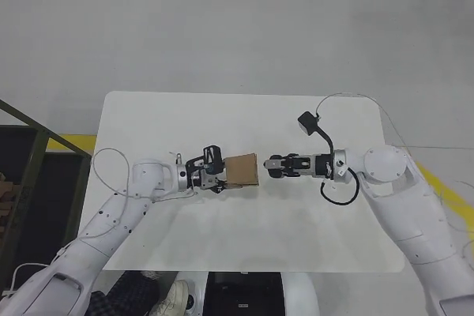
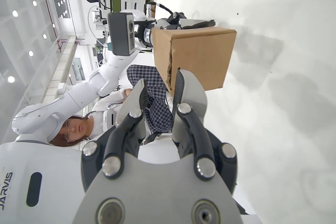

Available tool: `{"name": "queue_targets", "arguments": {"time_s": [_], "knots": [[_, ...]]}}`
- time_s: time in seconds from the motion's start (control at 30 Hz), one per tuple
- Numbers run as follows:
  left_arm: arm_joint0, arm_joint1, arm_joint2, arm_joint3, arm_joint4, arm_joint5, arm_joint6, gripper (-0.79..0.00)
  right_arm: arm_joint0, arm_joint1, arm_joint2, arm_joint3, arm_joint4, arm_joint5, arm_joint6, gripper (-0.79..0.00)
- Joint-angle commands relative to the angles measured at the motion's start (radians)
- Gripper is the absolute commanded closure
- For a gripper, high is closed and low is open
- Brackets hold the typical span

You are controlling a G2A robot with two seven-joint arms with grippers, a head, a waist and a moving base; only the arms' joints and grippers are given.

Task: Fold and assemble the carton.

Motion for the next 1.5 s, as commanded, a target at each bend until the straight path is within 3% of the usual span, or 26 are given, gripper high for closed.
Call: {"name": "queue_targets", "arguments": {"time_s": [0.0,0.27,0.37,0.67,0.93,1.03,1.27,1.4,1.47], "knots": [[-0.007,-0.005,0.013,0.014,0.002,0.007,-0.02,-0.342,-0.012,0.004,0.014,-0.005,0.0,-0.005,0.0,-0.197],[-0.045,-0.03,0.072,0.076,0.022,0.063,-0.094,-0.406,-0.028,0.006,0.009,0.001,-0.011,-0.05,0.004,-0.194],[-0.058,-0.038,0.085,0.102,0.019,0.074,-0.108,-0.785,-0.02,0.004,-0.001,0.026,-0.006,-0.067,0.001,-0.191],[-0.056,-0.037,0.071,0.1,-0.01,0.032,-0.058,-0.785,-0.008,-0.001,-0.011,0.073,0.013,-0.136,-0.017,-0.191],[0.062,0.017,-0.084,-0.024,-0.088,-0.08,0.09,-0.785,-0.003,-0.006,-0.012,0.122,0.025,-0.222,-0.059,-0.228],[0.116,0.037,-0.17,-0.071,-0.133,-0.055,0.116,-0.785,0.006,-0.01,-0.016,0.143,0.021,-0.259,-0.082,-0.24],[0.208,0.059,-0.313,-0.165,-0.262,0.034,0.055,-0.785,0.039,-0.021,-0.034,0.197,-0.023,-0.369,-0.158,-0.277],[0.225,0.065,-0.374,-0.175,-0.359,0.075,-0.019,-0.785,0.04,-0.026,-0.005,0.25,-0.069,-0.472,-0.333,-0.286],[0.22,0.069,-0.399,-0.174,-0.399,0.078,-0.077,-0.785,0.04,-0.027,0.004,0.262,-0.122,-0.489,-0.405,-0.376]]}}
